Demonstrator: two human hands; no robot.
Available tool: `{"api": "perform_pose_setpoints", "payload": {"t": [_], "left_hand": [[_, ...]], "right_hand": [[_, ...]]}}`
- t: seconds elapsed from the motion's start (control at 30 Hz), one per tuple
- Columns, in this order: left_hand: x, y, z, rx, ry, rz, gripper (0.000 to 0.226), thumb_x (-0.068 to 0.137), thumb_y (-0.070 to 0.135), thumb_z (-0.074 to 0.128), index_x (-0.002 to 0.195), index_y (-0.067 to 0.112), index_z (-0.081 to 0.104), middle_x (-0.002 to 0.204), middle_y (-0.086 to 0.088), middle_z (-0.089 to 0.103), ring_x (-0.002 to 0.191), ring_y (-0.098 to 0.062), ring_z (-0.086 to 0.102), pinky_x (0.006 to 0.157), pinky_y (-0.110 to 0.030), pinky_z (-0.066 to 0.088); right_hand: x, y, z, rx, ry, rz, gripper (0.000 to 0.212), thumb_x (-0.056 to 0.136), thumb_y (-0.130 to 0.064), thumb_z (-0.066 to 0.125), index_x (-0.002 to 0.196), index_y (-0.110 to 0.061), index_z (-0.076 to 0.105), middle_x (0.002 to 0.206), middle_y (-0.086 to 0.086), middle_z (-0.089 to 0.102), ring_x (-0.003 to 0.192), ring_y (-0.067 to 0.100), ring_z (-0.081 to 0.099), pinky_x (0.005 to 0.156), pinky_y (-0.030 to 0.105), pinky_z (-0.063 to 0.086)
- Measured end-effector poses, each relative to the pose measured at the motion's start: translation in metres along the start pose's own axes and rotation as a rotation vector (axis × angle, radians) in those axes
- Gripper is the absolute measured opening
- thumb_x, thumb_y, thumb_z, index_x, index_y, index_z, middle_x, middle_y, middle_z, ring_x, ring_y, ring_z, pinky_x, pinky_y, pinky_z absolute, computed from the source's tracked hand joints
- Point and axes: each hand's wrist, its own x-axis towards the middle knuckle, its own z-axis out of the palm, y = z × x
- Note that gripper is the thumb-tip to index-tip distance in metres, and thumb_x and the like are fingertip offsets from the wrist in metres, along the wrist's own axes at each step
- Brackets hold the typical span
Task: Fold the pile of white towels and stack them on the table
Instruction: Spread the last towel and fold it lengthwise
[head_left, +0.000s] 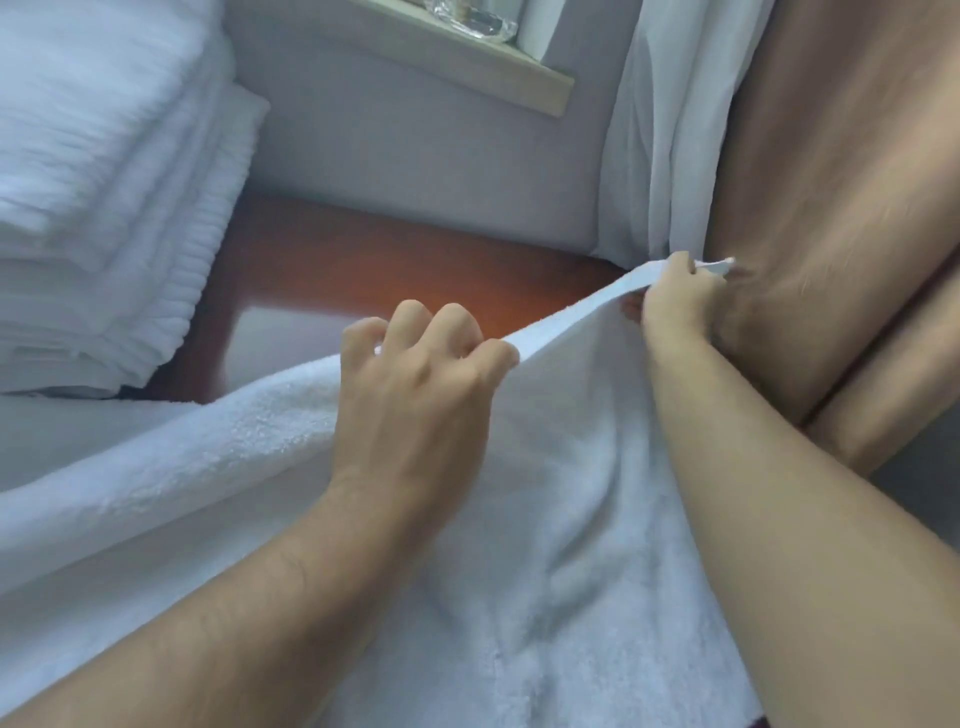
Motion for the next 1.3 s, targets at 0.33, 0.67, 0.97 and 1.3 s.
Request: {"api": "perform_pose_setpoints", "payload": {"t": [0.33,0.67,0.97,1.3], "left_hand": [[-0.018,-0.006,-0.005,0.049,-0.285,0.164,0.025,0.099,0.03,0.052,0.123,0.025,0.057,0.105,0.002,0.057,0.094,-0.027,0.06,0.068,-0.039,0.048],[-0.047,-0.026,-0.046,-0.028,-0.305,0.394,0.011,0.073,0.018,0.079,0.081,0.018,0.07,0.06,0.001,0.05,0.05,-0.032,0.053,0.041,-0.031,0.041],[-0.048,-0.032,-0.036,0.089,-0.3,0.334,0.038,0.081,0.029,0.069,0.119,0.027,0.07,0.112,0.002,0.071,0.098,-0.028,0.067,0.088,-0.042,0.047],[-0.046,-0.031,-0.034,0.23,-0.302,0.145,0.061,0.074,0.003,0.067,0.133,0.014,0.06,0.111,-0.008,0.071,0.102,-0.035,0.065,0.089,-0.049,0.048]], "right_hand": [[-0.061,0.07,-0.105,0.698,-0.074,0.467,0.025,0.084,-0.005,0.058,0.105,-0.006,0.071,0.093,0.012,0.078,0.077,0.029,0.077,0.062,0.044,0.061],[-0.059,0.08,-0.104,0.273,-0.045,0.358,0.029,0.084,-0.018,0.061,0.111,-0.008,0.065,0.104,0.009,0.072,0.084,0.026,0.071,0.078,0.043,0.062],[-0.095,0.073,-0.105,-0.652,0.136,-0.369,0.057,0.086,-0.011,0.062,0.141,-0.015,0.049,0.149,0.011,0.039,0.132,0.036,0.037,0.105,0.045,0.033],[-0.091,0.089,-0.103,-0.991,-0.463,-0.099,0.068,0.102,-0.054,0.012,0.162,-0.023,0.008,0.17,0.006,0.0,0.155,0.031,-0.002,0.125,0.048,0.002]]}}
